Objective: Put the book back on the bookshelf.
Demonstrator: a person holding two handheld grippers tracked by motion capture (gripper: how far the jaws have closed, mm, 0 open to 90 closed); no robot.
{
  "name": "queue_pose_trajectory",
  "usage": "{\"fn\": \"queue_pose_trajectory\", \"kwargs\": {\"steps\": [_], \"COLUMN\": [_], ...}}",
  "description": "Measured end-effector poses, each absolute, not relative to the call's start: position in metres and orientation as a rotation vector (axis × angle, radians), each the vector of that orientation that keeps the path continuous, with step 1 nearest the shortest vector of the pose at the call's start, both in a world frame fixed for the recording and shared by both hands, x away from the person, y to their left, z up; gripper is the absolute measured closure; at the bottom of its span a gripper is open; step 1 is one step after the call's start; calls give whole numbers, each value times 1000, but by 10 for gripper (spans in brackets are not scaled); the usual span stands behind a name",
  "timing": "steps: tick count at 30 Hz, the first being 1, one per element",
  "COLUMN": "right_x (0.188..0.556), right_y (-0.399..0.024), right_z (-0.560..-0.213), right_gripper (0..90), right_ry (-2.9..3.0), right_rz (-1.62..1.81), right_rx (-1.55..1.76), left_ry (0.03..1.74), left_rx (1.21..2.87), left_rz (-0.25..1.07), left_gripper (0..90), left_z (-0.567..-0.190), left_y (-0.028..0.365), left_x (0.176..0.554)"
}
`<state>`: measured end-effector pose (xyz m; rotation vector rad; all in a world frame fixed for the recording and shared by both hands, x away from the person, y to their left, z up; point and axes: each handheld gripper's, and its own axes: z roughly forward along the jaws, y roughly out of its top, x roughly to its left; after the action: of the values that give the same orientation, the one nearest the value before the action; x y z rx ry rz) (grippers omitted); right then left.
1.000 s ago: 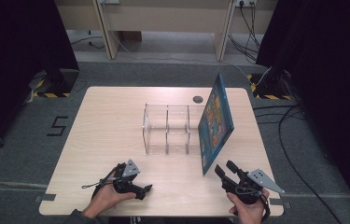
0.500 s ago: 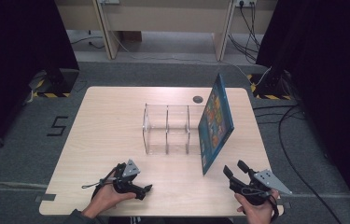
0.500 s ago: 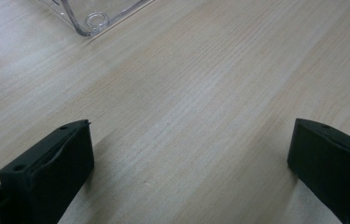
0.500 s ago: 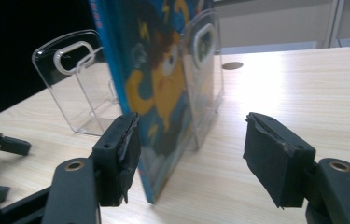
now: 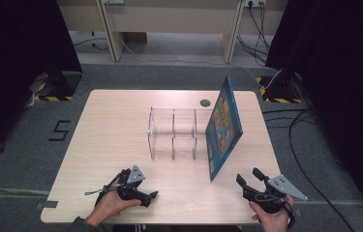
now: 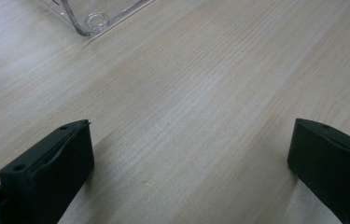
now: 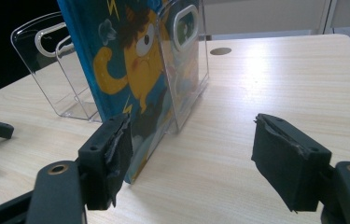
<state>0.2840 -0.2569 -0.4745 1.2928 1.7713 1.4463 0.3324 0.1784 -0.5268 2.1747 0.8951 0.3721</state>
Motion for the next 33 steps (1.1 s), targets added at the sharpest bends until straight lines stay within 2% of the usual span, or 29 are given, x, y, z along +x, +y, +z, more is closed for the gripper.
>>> {"fn": "queue_pose_trajectory", "kwargs": {"steps": [13, 25, 33], "right_x": [280, 274, 271], "right_y": [-265, -268, -270], "right_z": [-478, -485, -489], "right_gripper": [267, 173, 172], "right_ry": [1805, 1914, 1957], "right_rz": [1397, 1333, 1298], "right_rx": [1299, 1270, 1272], "left_ry": [889, 886, 883], "left_rx": [2176, 2177, 2177], "left_rz": [370, 368, 366], "left_gripper": [0, 0, 0], "left_z": [-527, -527, -527], "left_y": [179, 179, 179], "left_x": [332, 332, 331]}}
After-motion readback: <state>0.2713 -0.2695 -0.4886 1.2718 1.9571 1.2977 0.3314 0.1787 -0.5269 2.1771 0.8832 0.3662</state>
